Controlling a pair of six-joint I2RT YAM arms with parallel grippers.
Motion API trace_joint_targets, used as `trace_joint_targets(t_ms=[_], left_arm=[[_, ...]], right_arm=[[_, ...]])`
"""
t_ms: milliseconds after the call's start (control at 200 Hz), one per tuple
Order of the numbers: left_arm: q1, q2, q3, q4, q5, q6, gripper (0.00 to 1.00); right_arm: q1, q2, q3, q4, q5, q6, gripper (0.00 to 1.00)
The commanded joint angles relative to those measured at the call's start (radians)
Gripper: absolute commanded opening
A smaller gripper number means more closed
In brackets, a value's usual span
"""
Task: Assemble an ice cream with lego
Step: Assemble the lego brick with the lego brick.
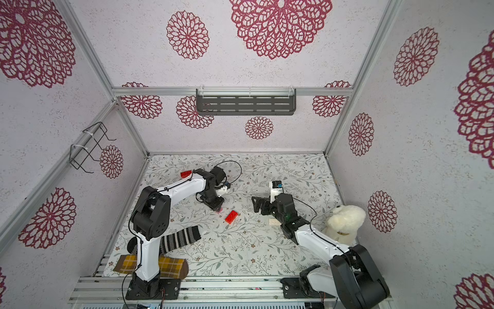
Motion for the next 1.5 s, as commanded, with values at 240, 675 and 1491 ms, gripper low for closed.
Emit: trace_joint_targets(t_ms=[240, 675, 1491], left_arm=[[-0.012, 0.074, -0.029, -0.031, -0.068, 0.008, 0.00], [-0.001, 0.149, 0.080, -0.085, -0.032, 0.025, 0.00], [-0.006, 0.156, 0.201, -0.135, -0.056, 0.039, 0.00]], right_arm=[[0.002, 0.000, 0.042, 0.011, -0.012, 0.002, 0.99], [0.002, 0.004, 0.043, 0.012, -0.015, 0.002, 0.99], [0.001, 0.011, 0.046, 0.013, -0.030, 0.002, 0.99]])
